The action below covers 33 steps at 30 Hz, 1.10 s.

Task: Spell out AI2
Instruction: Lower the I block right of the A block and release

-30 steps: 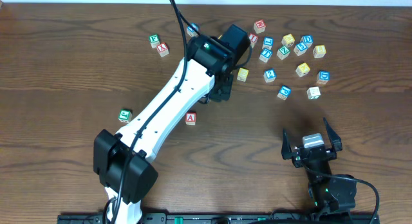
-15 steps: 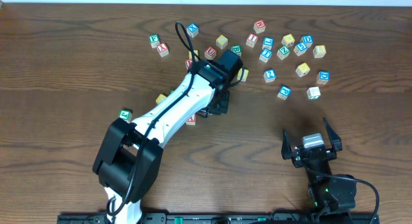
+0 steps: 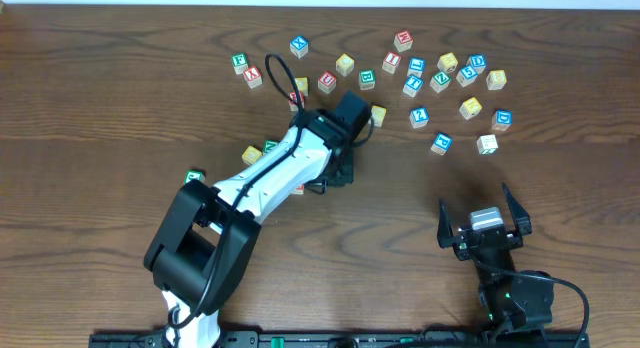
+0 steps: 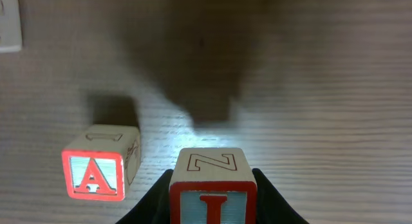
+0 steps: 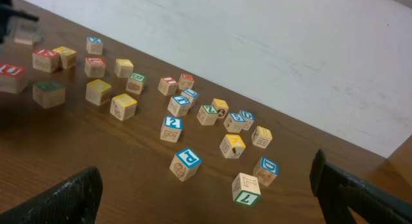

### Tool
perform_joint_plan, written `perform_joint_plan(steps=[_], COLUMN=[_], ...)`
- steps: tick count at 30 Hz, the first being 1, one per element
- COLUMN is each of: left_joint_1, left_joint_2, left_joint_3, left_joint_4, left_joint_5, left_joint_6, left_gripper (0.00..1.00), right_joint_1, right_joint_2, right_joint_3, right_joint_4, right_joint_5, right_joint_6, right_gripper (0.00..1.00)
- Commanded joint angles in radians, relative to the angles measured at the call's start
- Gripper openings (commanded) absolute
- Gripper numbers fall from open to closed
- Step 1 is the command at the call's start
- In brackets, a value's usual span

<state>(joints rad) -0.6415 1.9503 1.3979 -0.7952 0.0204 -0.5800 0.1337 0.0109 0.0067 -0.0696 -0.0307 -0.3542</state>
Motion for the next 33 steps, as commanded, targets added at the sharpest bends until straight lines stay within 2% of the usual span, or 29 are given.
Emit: perform_joint_plan(steps=[1,20,33], left_joint_1=[0.003,0.001,-0.016], left_joint_2=[-0.004,-0.004,-0.004], left_joint_3=[-0.029,-0.076,-0.17], left_joint_4=[0.024,0.082,0.155], left_joint_5=[-0.005,-0.062,-0.062], left_joint_6=[-0.04,-0.099,-0.133], left_gripper=[0.11,0.12,0.09], right_joint_1=[-0.001,-0.001,-0.001], right_joint_2=[-0.006,-0.006,-0.006], right_joint_3=[-0.001,-0.001,-0.001], right_joint_4=[-0.003,-0.003,-0.003], right_joint_5=[-0.002,-0.002,-0.002], right_joint_6=[0.009,0.009,0.009], right_gripper=[0.99,0.99,0.99])
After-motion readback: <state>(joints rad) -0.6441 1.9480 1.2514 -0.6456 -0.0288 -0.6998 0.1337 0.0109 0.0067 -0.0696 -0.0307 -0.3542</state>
